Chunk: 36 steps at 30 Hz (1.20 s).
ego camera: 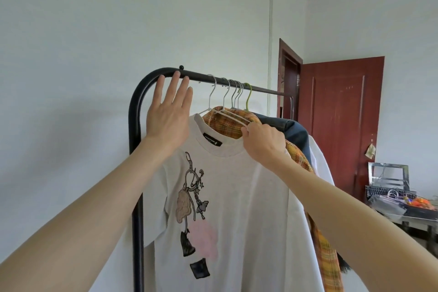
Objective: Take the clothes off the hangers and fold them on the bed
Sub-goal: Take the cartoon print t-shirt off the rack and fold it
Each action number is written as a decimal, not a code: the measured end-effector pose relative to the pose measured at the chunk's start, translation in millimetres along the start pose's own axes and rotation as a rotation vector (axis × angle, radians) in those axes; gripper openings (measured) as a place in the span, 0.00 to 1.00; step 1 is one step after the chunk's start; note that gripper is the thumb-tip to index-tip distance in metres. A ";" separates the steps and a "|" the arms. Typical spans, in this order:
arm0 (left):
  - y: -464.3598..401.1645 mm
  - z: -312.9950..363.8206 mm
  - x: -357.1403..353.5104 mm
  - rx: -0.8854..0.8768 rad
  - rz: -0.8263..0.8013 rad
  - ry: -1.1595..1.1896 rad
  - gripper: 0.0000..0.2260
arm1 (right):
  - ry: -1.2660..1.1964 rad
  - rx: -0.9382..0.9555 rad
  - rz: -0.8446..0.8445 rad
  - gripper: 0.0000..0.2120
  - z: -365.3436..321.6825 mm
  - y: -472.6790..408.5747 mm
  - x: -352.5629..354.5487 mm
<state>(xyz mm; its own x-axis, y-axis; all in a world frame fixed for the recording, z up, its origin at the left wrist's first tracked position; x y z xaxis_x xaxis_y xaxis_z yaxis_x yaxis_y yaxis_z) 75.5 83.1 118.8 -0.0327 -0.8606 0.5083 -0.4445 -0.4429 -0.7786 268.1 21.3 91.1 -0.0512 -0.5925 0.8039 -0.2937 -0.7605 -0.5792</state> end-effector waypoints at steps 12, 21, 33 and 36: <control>20.6 37.8 -1.2 -0.058 -0.050 0.415 0.23 | -0.067 -0.099 0.065 0.17 41.1 27.9 30.9; 116.0 124.4 -9.7 -0.023 -0.213 1.024 0.16 | -0.090 -0.190 -0.124 0.22 110.8 163.9 -3.3; 231.4 276.3 82.0 -0.357 -0.468 1.414 0.17 | 0.218 -0.504 -0.179 0.21 188.4 402.2 111.1; 247.1 307.9 132.3 -0.481 -0.480 1.469 0.19 | 0.289 -0.610 -0.110 0.20 190.9 453.5 166.0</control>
<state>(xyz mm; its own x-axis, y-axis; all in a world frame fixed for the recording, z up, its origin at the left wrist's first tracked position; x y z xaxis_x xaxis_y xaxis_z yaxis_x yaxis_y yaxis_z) 237.0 -217.6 -119.6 -0.4728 0.4225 0.7732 -0.8811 -0.2272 -0.4147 308.6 -472.7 -63.9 -0.2182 -0.3605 0.9069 -0.7930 -0.4761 -0.3801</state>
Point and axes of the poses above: each hand's wrist, its own y-axis away from the middle knuckle, its own x-axis out of the back of the hand, z = x × y, the point moved 1 cm from there along -y, towards the middle knuckle, and after that the axes turned 8 degrees about -z, right-handed, at the moved point
